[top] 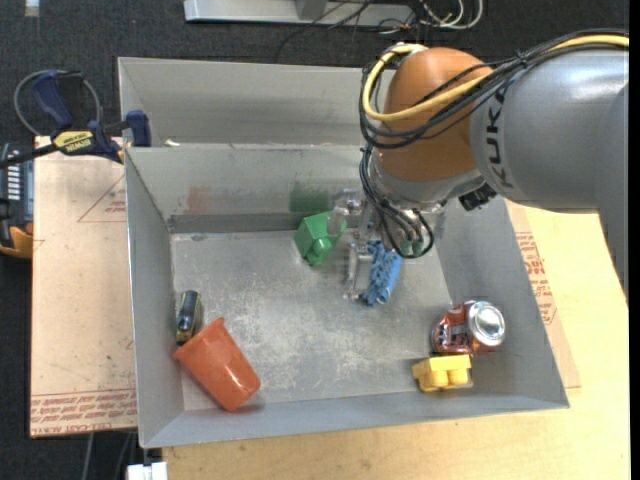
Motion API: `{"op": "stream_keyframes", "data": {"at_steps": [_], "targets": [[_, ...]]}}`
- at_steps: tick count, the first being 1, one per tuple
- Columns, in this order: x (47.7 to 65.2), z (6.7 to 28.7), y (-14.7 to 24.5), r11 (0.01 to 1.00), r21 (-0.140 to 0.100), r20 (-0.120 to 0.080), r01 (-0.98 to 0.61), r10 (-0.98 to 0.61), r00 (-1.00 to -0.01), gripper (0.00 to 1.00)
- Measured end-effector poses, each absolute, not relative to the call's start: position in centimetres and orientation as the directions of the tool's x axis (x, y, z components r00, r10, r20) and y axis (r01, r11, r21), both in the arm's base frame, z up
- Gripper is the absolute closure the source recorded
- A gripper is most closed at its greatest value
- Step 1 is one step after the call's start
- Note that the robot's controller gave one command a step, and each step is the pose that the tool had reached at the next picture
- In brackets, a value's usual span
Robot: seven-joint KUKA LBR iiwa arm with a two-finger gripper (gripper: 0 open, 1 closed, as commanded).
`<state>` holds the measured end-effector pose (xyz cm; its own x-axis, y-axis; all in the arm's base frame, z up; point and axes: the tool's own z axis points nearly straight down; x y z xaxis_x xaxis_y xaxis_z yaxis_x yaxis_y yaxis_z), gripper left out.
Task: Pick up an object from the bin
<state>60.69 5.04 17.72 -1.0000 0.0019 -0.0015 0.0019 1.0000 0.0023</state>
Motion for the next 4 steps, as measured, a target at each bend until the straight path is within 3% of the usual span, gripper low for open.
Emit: {"op": "stream_keyframes", "data": {"at_steps": [1,2,3,4], "targets": [[60.7,17.7,5.0,1.000,0.002,-0.001,0.002,0.002,-1.000,0.00],[61.9,13.6,2.2,0.982,0.002,-0.003,-0.189,-0.189,-0.982,0.00],[60.8,13.9,3.0,0.984,0.003,-0.005,-0.178,-0.178,-0.984,0.00],[60.8,13.9,2.9,0.984,0.003,-0.005,-0.177,-0.177,-0.984,0.00]]}}
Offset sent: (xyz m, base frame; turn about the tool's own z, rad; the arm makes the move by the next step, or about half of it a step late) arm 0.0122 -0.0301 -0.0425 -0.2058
